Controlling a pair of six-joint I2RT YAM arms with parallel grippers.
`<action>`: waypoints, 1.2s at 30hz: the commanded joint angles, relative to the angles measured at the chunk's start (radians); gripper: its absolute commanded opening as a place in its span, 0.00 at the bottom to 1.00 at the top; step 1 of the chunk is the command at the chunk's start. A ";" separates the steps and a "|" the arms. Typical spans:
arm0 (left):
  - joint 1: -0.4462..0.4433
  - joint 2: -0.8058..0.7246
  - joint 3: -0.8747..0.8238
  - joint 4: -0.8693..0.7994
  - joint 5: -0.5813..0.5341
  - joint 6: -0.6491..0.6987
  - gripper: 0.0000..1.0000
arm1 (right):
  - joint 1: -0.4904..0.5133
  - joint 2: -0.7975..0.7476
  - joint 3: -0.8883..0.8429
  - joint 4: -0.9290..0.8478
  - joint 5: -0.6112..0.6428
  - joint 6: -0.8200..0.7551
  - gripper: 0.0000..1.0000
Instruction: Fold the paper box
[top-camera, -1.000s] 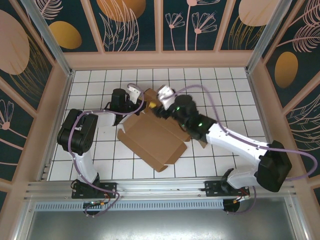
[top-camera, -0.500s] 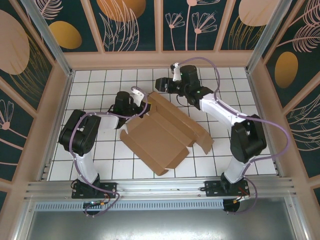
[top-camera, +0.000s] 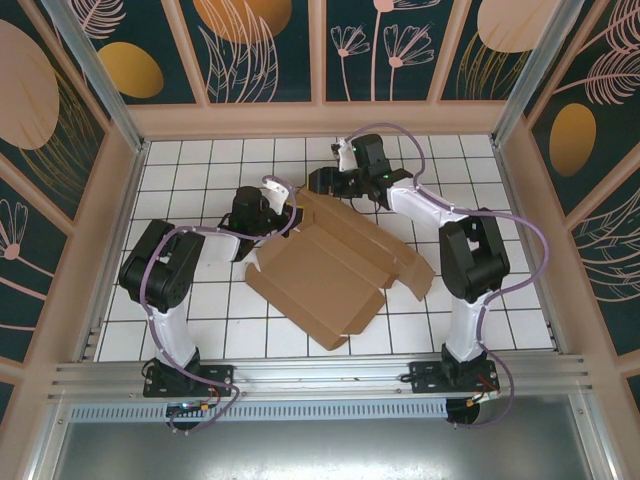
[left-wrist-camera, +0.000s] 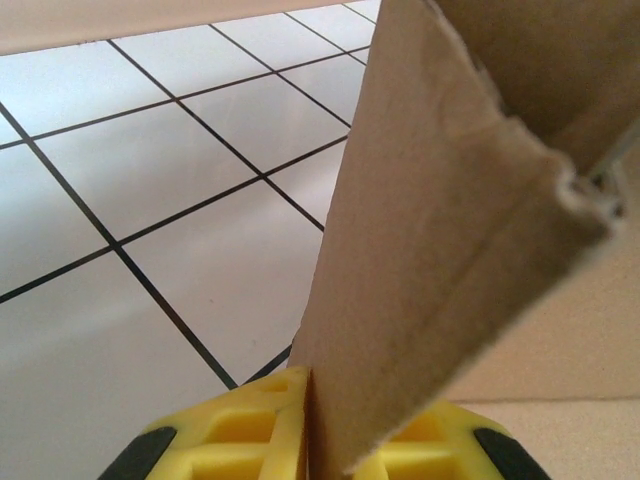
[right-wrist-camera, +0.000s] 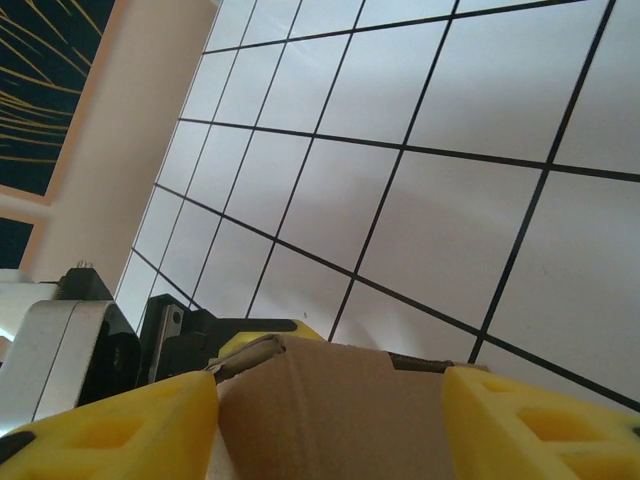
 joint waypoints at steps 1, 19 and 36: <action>-0.006 0.014 0.005 0.032 0.000 0.018 0.14 | -0.006 0.037 0.035 -0.026 -0.040 -0.047 0.59; -0.007 0.050 0.034 0.049 -0.022 -0.008 0.41 | -0.012 0.025 -0.073 0.035 -0.071 -0.023 0.52; -0.063 0.057 0.034 0.097 -0.055 -0.030 0.00 | -0.016 0.007 -0.129 0.099 -0.155 0.030 0.52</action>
